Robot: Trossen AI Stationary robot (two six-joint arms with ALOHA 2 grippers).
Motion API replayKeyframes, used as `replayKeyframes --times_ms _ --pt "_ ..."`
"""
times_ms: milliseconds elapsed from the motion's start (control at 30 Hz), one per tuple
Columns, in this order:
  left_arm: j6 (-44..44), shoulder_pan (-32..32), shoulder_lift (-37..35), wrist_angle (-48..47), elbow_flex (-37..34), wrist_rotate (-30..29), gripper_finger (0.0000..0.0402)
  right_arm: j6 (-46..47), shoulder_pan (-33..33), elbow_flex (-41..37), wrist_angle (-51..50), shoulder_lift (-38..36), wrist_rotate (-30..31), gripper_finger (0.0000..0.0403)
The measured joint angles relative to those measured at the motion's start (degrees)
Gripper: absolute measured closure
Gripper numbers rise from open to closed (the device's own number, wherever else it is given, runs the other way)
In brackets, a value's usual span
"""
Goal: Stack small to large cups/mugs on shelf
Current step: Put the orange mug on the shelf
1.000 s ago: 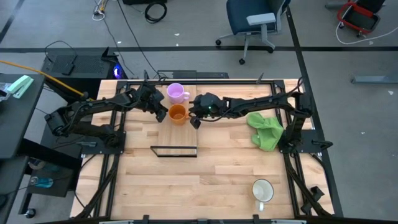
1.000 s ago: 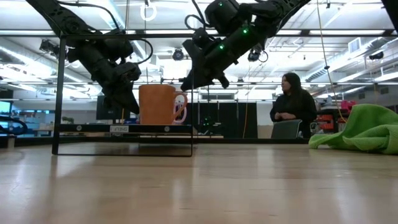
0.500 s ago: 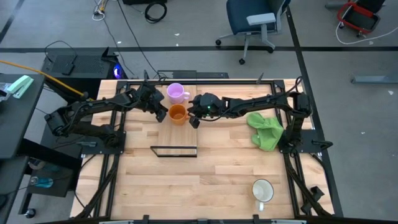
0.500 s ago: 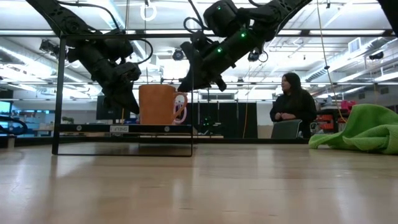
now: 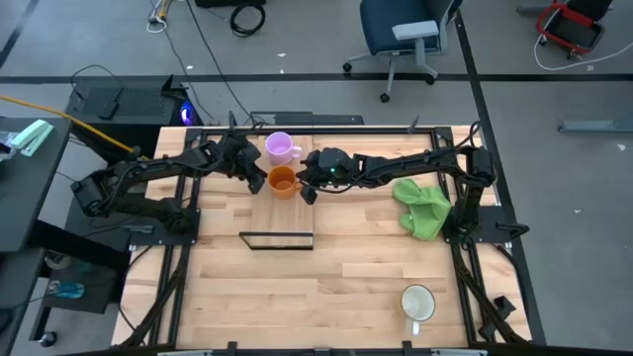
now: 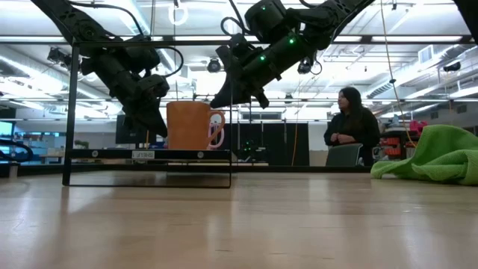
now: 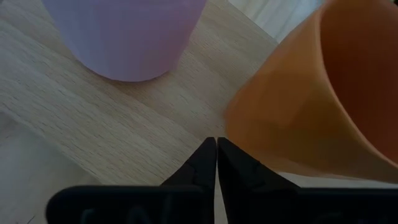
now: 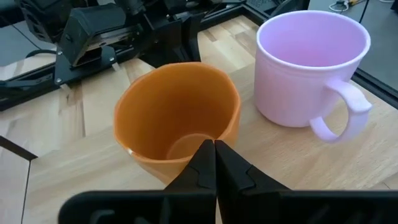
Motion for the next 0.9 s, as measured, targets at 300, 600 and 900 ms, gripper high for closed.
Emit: replayKeyframes --times_ms 300,600,900 --pt "0.0 0.0 0.0 0.0 0.0 0.0 0.0386 0.0 -0.7 -0.1 1.1 1.7 1.6 0.0403" --pt "0.5 0.0 0.0 0.1 0.0 0.0 0.0381 0.0 -0.7 1.7 1.3 4.2 -1.6 0.0403" --pt "0.6 0.0 0.0 -0.1 0.0 -0.1 0.0386 -2.6 -0.6 7.9 -4.6 7.6 -0.3 0.0403"
